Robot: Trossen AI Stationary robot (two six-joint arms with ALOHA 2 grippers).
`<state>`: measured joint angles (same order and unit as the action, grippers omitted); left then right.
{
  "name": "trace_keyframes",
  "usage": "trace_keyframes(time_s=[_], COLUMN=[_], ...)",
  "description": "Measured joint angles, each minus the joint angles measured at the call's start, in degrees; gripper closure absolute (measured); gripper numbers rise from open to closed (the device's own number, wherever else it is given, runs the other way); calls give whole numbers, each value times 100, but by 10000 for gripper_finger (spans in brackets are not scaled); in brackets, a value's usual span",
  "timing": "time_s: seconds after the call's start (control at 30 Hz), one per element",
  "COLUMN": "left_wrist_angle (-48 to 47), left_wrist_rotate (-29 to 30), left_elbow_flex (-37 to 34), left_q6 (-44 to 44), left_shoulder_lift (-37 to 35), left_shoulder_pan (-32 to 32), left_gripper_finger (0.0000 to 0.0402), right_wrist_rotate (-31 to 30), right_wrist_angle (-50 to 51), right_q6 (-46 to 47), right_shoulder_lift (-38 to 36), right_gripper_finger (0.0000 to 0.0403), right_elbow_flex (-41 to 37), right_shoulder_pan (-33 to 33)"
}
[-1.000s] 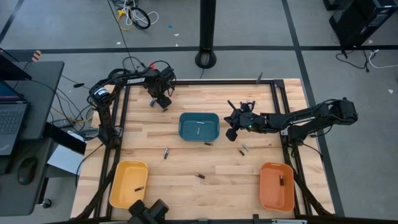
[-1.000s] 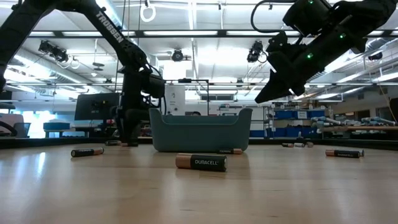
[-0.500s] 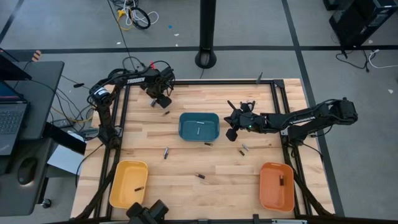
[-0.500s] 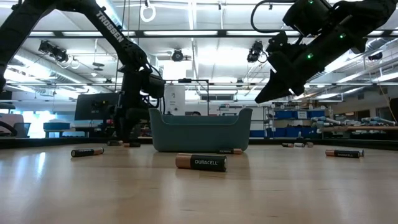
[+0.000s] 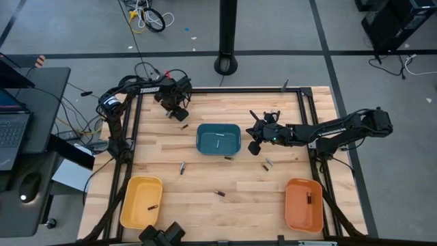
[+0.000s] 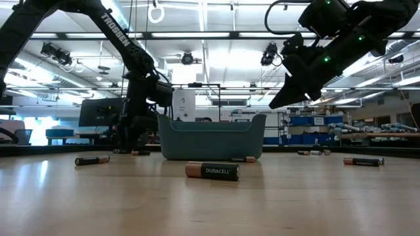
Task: Sort batteries
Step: Put the large black battery into the orange bin
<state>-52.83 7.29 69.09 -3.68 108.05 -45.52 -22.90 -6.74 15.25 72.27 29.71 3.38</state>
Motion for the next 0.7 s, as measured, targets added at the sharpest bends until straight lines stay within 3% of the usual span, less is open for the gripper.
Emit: trace_keyframes(time_s=[0.3, 0.7], left_wrist_angle=[117, 124], left_wrist_rotate=[106, 105], left_elbow_flex=[-45, -43], left_q6=[50, 534], left_shoulder_lift=[9, 26], left_shoulder_pan=[130, 179], left_gripper_finger=[253, 337], right_wrist_rotate=[0, 0], right_wrist_angle=[0, -2], right_q6=[0, 0], right_shoulder_lift=[0, 0], right_gripper_finger=[380, 380], right_elbow_flex=[0, 0], right_shoulder_pan=[0, 2])
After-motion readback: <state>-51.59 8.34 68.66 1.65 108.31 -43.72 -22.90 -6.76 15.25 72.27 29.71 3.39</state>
